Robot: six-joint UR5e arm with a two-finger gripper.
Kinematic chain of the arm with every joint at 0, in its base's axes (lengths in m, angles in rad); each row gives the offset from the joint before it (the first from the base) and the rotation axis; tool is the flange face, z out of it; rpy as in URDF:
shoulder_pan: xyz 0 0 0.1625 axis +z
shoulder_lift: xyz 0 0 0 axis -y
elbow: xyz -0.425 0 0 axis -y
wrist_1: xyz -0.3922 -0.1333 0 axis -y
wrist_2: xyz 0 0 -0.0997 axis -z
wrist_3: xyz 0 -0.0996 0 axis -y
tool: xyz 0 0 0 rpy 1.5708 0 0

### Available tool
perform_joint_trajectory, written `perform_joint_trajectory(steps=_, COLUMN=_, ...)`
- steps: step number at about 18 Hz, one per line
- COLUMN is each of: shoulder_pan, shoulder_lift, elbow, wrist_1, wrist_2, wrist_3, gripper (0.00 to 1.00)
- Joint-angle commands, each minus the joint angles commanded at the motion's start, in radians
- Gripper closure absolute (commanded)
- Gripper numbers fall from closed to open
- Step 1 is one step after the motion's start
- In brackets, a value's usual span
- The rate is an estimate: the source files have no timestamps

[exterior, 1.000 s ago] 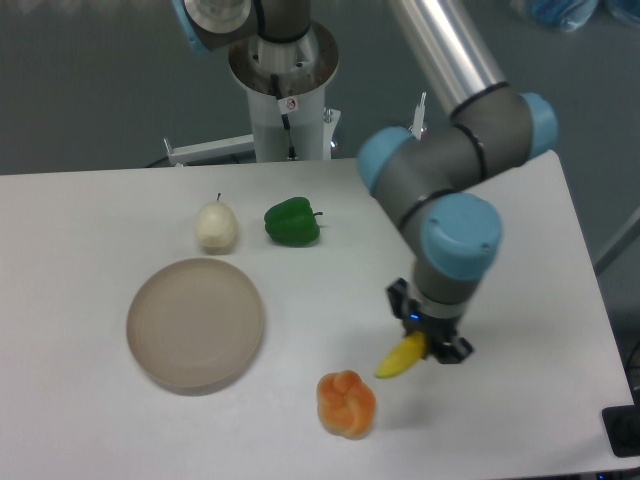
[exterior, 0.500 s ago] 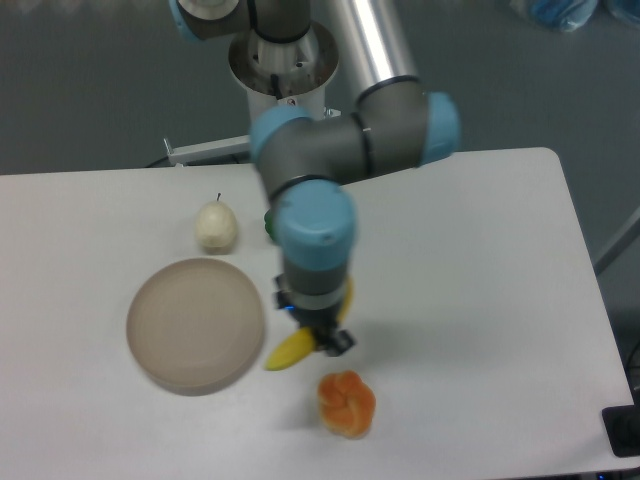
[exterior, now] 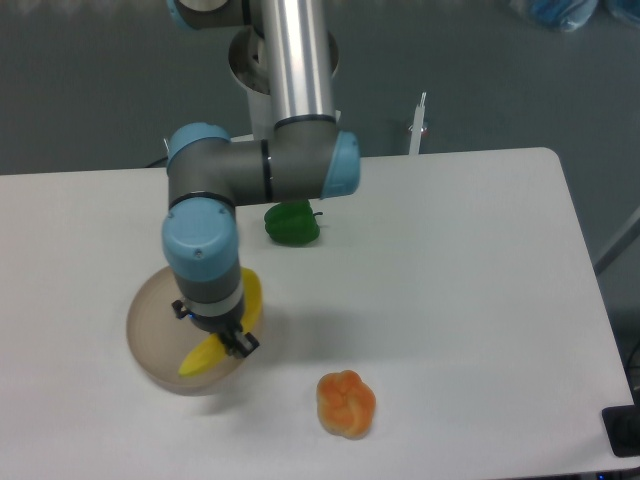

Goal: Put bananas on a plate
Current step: 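Lower the banana onto the beige plate, then open the gripper to release the banana on the plate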

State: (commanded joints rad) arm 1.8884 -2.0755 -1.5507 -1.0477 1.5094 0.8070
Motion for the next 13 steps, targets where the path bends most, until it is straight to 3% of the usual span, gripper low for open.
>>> perform_joint_trajectory(steps=2, shoulder_pan=-0.003, shoulder_lift=0.002, elbow=-0.026, wrist_1=0.008, wrist_2=0.002, wrist_3=-0.005, gripper=0.96)
perform_joint_trajectory(steps=4, shoulder_pan=-0.006, shoulder_lift=0.003, elbow=-0.055, wrist_1=0.017, wrist_2=0.003, wrist_3=-0.003, gripper=0.85)
perform_joint_trajectory(steps=7, shoulder_pan=-0.014, shoulder_lift=-0.002, elbow=-0.072, wrist_1=0.080, wrist_2=0.006, wrist_3=-0.014, gripper=0.83)
perform_joint_trajectory(steps=9, shoulder_pan=-0.015, shoulder_lift=-0.014, elbow=-0.072, wrist_1=0.084, wrist_2=0.011, wrist_3=-0.032, gripper=0.74)
perform_joint_trajectory(steps=11, shoulder_pan=-0.015, shoulder_lift=-0.012, elbow=-0.071, wrist_1=0.087, wrist_2=0.012, wrist_3=-0.034, gripper=0.60)
perform_joint_trajectory(steps=12, shoulder_pan=-0.015, shoulder_lift=-0.011, elbow=-0.071, wrist_1=0.087, wrist_2=0.014, wrist_3=-0.034, gripper=0.44)
perform_joint_trajectory(steps=13, shoulder_pan=-0.015, shoulder_lift=-0.009, elbow=-0.071, wrist_1=0.094, wrist_2=0.015, wrist_3=-0.035, gripper=0.13)
